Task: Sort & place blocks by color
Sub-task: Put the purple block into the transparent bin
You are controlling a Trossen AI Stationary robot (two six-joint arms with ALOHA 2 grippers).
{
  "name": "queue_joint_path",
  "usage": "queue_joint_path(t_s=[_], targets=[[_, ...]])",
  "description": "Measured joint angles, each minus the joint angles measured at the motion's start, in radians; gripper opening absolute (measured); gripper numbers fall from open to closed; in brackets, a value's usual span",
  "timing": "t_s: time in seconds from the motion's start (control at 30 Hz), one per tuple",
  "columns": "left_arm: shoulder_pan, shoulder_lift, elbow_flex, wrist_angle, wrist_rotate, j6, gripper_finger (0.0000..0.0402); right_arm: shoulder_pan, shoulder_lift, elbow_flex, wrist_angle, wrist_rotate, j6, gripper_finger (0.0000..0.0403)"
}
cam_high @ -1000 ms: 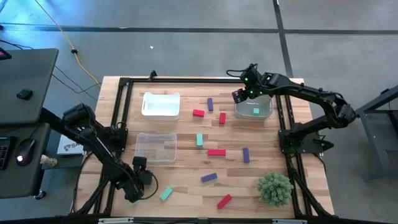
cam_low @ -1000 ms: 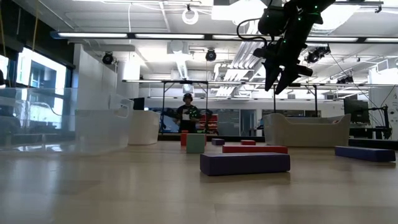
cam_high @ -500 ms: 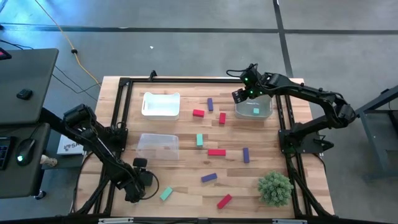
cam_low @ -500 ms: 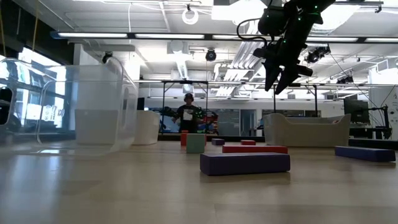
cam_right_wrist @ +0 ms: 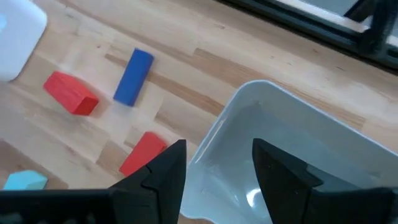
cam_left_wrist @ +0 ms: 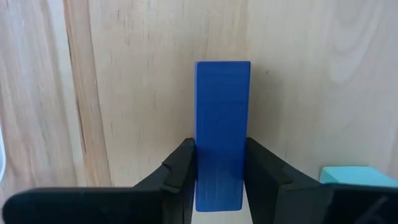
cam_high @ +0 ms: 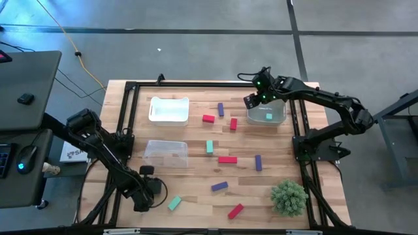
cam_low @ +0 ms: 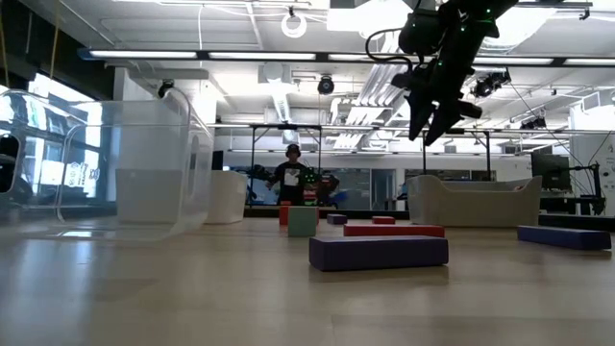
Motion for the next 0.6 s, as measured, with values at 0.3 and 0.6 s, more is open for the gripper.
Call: queue_joint_path(t_s=[0.3, 0.6], targets=[[0.0, -0.05, 0.03, -0.016, -0.004, -0.071, 0.0078, 0.086, -0.003, 0.04, 0.012, -0.027, -0.045, 0.0174], [0.008, -0.116, 0.12, -0.163, -0.086, -0.166, 0.0078, 0.22, -0.003, 0.136, 0.029, -0.019, -0.062, 0.0174]])
